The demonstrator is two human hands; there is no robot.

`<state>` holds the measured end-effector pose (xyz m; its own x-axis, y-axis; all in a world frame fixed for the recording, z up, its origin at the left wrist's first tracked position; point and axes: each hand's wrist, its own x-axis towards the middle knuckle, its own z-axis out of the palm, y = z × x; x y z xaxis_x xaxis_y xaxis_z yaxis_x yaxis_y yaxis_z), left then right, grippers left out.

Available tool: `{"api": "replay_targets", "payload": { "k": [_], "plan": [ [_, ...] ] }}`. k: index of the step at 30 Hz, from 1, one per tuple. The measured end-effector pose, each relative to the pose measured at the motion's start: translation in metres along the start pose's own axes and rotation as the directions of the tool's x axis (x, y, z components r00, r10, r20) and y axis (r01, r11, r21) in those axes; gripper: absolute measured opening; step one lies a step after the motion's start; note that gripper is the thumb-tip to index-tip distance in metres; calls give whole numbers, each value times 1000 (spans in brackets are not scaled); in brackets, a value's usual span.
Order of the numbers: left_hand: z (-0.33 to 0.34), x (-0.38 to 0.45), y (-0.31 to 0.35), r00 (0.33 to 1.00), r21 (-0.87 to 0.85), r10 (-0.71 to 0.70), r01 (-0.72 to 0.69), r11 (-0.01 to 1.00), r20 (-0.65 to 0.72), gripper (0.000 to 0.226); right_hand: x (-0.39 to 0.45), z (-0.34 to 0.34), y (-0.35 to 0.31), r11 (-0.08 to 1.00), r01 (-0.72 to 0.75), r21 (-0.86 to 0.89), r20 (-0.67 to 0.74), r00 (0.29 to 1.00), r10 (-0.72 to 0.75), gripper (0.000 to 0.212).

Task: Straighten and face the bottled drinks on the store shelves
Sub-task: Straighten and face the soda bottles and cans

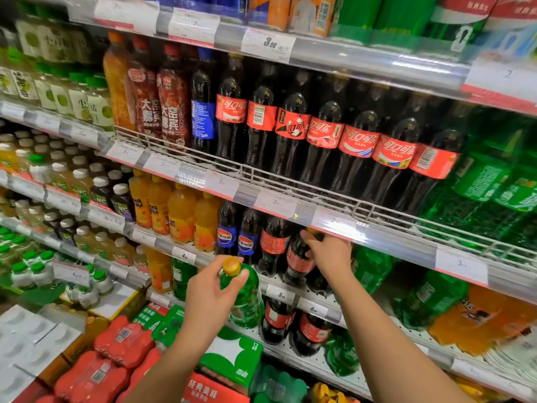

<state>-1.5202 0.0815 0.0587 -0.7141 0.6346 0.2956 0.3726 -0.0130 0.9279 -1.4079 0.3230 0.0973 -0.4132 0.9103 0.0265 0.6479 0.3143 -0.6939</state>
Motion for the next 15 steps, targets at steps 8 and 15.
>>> {"api": "replay_targets", "payload": {
  "k": [8, 15],
  "plan": [
    [6, 4, -8, 997, 14, -28, 27, 1000, 67, 35, 24, 8, -11, 978, -159, -136, 150, 972, 178, 34],
    [12, 5, -6, 996, 80, -25, 19, 997, 84, 27, 23, 5, -10, 989, -135, 63, 152, 981, 124, 30]
  ]
}}
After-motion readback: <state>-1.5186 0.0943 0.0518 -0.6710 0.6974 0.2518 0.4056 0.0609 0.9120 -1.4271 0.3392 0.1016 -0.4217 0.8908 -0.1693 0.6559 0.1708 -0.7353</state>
